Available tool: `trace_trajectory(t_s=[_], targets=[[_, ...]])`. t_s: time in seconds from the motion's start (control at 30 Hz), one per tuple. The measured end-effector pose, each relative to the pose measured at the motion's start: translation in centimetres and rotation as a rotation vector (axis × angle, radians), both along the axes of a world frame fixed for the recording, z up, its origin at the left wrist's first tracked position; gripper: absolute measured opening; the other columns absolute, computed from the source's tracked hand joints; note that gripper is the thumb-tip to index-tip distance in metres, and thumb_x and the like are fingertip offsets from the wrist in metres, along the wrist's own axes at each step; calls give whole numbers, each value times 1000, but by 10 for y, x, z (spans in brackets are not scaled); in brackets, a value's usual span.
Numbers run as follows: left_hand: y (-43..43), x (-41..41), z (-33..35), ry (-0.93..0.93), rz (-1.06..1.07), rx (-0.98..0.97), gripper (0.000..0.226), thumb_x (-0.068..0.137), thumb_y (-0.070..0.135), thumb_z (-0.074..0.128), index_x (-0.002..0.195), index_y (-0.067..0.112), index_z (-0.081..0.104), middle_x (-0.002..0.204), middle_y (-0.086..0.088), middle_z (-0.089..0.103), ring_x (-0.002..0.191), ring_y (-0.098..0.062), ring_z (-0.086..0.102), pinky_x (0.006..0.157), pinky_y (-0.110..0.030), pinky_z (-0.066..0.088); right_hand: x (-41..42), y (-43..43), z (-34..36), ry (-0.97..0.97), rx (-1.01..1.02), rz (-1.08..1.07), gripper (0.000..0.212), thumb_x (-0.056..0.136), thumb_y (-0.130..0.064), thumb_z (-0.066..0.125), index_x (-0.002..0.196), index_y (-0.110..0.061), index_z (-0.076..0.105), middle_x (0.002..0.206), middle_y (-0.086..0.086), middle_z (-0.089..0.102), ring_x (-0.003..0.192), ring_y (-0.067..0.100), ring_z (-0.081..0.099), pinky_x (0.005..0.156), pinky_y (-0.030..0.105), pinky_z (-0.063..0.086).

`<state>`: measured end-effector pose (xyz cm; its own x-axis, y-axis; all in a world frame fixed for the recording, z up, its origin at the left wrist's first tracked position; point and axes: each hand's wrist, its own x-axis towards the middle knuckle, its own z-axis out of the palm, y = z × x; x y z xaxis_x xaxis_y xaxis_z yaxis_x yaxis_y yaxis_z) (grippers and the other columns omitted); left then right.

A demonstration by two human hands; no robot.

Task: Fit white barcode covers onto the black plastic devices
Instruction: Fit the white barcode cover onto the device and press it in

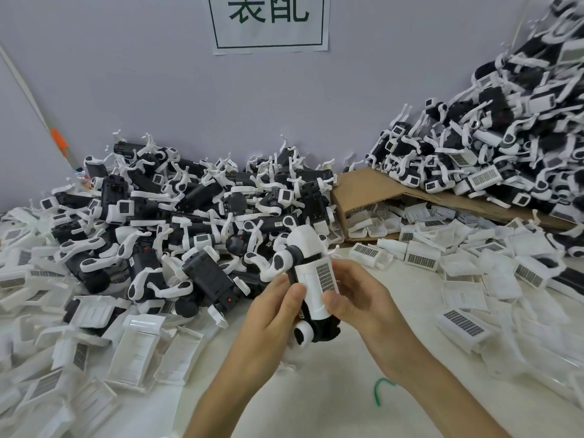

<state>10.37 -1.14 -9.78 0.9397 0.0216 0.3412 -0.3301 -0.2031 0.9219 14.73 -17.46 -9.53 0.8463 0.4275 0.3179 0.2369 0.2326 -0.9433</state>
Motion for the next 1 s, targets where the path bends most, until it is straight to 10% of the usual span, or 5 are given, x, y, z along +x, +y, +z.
trace_trajectory(t_s=[0.13,0.23,0.3,1.0], targets=[[-1,1,0,-43,74,-61,51,89,52,50,90,4,69,71,-15,61,61,-22,53,59,-31,46,-3,3,0,0,-31,-1,49,84,-40,72,128,-22,59,117,2,72,110,17,67,86,25,53],[-2,0,1,-17,20,-115,32,94,40,54,103,15,72,96,-19,72,90,-38,68,82,-48,58,0,2,0,-14,-49,-32,46,84,-32,70,127,-23,59,118,-3,71,113,14,66,90,26,53],[-3,-2,2,-2,-23,-113,29,94,35,56,113,19,70,106,-5,76,101,-22,72,85,-31,58,-1,2,0,-29,-70,-19,49,83,-31,73,128,-22,58,117,-1,72,112,14,67,90,27,53],[-5,-4,3,-42,-70,-217,27,90,23,63,114,13,69,105,-3,77,97,-19,74,78,-21,56,-6,5,-3,-220,-102,-111,35,81,-29,81,111,-31,62,107,1,74,97,26,70,83,34,57]])
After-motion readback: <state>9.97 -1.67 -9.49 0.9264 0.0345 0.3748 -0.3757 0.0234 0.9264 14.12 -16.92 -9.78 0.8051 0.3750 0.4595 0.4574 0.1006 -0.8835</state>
